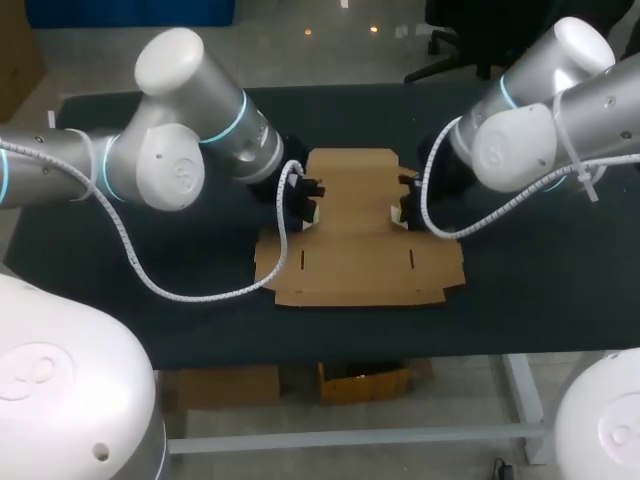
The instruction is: Assemble the packaging by folding the flat box into shape, placing the metal phone stand inside, and closing the box properly
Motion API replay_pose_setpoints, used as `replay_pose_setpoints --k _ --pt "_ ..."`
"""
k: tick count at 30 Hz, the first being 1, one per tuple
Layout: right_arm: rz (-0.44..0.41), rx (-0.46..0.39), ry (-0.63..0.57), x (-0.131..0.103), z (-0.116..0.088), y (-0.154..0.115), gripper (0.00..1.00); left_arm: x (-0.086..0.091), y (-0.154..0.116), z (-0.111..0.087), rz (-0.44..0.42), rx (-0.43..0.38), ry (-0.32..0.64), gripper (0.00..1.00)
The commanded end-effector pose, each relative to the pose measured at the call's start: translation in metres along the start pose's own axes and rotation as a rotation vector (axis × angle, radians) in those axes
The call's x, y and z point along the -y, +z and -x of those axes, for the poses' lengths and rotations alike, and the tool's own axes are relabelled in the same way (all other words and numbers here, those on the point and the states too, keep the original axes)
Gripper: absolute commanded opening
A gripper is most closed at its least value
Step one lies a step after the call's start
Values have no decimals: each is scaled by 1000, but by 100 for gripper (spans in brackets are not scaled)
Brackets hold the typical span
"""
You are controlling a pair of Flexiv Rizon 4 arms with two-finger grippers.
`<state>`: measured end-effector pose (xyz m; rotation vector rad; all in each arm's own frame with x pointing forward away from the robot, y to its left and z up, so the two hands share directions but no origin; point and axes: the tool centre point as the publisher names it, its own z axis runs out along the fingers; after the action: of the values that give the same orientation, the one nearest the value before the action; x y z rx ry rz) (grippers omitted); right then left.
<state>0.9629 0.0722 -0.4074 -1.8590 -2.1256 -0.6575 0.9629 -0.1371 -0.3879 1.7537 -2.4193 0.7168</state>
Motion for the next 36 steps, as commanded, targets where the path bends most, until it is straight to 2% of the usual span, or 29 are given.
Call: replay_pose_setpoints --k 1,18,36 --pt "-7 21 7 -1 -2 4 0 0 5 -4 0 16 -1 0" --pt "-32 26 19 -4 1 13 0 6 22 -3 -5 48 -26 0" --pt "-78 40 46 0 3 27 0 3 30 2 29 84 -63 0"
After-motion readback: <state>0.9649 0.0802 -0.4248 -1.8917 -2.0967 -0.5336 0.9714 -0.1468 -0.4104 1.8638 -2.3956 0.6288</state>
